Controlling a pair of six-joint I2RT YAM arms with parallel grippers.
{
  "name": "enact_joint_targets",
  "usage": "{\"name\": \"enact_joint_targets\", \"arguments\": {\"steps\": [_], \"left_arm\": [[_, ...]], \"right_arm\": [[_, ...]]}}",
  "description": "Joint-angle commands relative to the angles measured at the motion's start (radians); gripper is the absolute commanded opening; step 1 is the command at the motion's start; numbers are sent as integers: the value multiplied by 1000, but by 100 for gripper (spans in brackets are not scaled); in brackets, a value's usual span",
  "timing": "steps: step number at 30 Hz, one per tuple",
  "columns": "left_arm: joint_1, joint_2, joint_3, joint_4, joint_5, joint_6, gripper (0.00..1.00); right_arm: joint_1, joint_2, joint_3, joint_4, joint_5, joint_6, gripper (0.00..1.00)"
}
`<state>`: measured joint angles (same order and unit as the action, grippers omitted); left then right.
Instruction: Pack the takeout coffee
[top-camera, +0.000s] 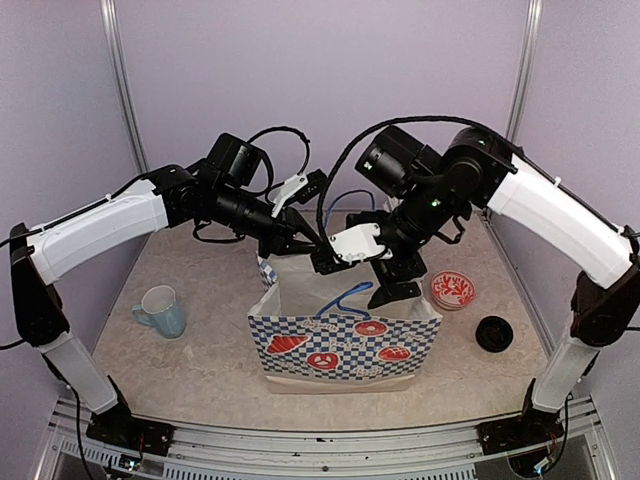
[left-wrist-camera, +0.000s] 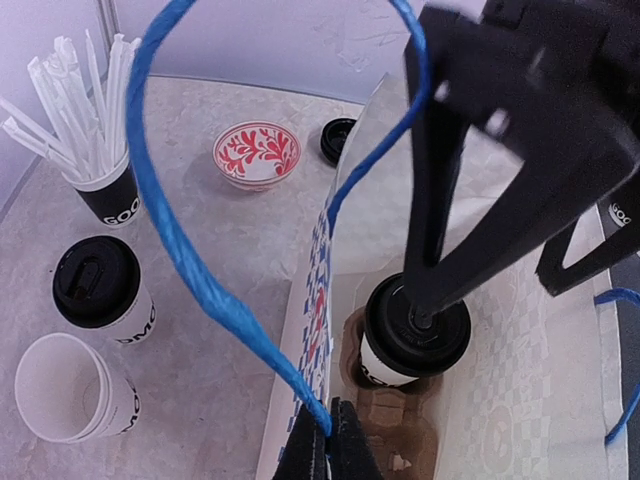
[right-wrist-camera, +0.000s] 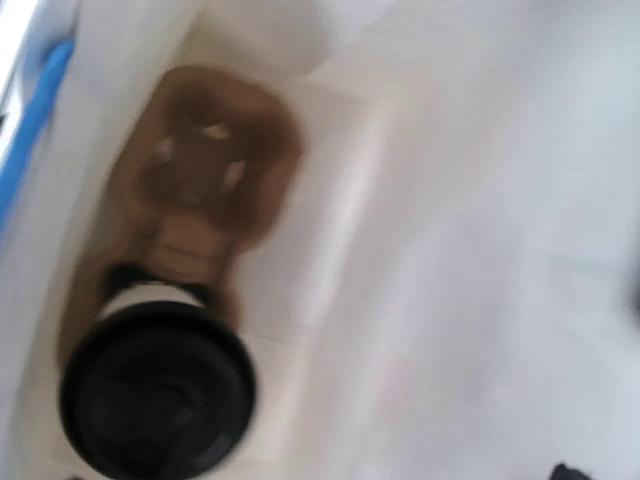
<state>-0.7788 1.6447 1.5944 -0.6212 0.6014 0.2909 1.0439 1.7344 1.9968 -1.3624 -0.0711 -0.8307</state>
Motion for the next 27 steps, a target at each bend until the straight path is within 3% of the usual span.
{"name": "enact_joint_targets", "arguments": {"steps": [1, 5, 8, 13, 17, 27], "left_arm": [[-9, -39, -14, 46, -45, -31, 0], [-26, -117, -90, 105, -81, -48, 0], [-59, -163, -114, 97, -104, -49, 0], [-165, -257, -192, 119, -125, -82, 0], [-267, -307, -234, 110, -150, -107, 1], [-445, -405, -371, 125, -272, -219, 3]], "right_arm": [[-4, -100, 84, -4, 86, -43, 99], [-41, -172, 116, 20, 183, -58, 99], [-152, -214, 145, -5, 180, -55, 99], [-363, -342, -81, 171, 190, -120, 99], [-479, -358, -181, 242, 112, -122, 99], [-522, -344, -305, 314, 12, -100, 99]]}}
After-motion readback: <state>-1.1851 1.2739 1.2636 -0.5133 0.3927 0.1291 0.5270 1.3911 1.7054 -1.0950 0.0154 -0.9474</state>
